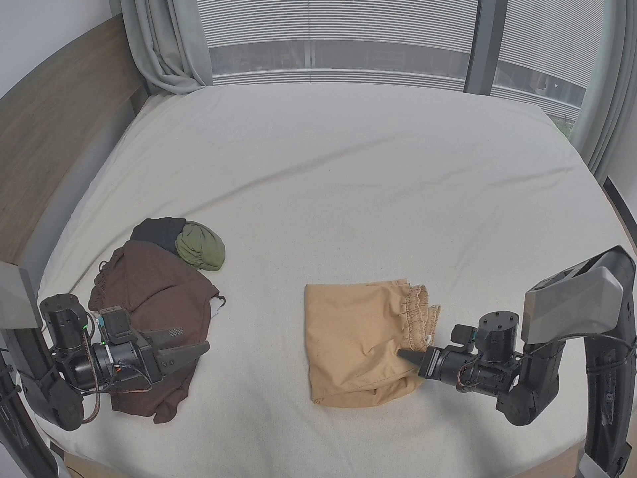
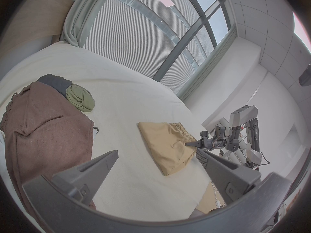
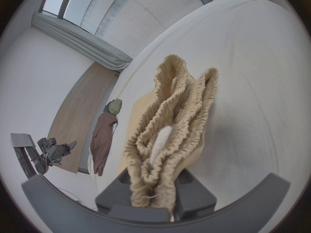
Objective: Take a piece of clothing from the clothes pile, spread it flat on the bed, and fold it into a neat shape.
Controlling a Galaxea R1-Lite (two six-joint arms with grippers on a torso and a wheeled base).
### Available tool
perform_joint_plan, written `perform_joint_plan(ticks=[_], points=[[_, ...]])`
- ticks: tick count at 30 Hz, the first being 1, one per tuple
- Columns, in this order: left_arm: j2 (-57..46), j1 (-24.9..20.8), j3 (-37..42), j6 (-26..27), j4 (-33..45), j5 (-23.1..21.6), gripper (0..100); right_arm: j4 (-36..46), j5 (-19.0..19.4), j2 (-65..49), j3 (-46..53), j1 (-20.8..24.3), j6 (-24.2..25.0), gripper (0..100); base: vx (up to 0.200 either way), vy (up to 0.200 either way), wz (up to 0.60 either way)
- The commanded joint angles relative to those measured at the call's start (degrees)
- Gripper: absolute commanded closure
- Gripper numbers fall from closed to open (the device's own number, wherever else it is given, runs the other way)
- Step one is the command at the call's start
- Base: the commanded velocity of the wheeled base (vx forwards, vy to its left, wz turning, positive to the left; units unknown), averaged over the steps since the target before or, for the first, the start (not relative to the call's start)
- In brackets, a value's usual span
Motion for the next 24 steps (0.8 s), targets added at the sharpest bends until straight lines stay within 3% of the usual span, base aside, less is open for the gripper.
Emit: perform_joint_plan(ticks=[1, 24], points=[[0.03, 0.04, 0.01, -0.01, -0.02, 0.00, 0, -0.05, 0.04, -3.45, -0.10, 0.84, 0.20, 100, 0.000, 0.000, 0.00], [-0.24, 0.04, -0.08, -0.01, -0.02, 0.00, 0, 0.21, 0.74, -11.71, -2.29, 3.92, -0.06, 100, 0.000, 0.000, 0.00]])
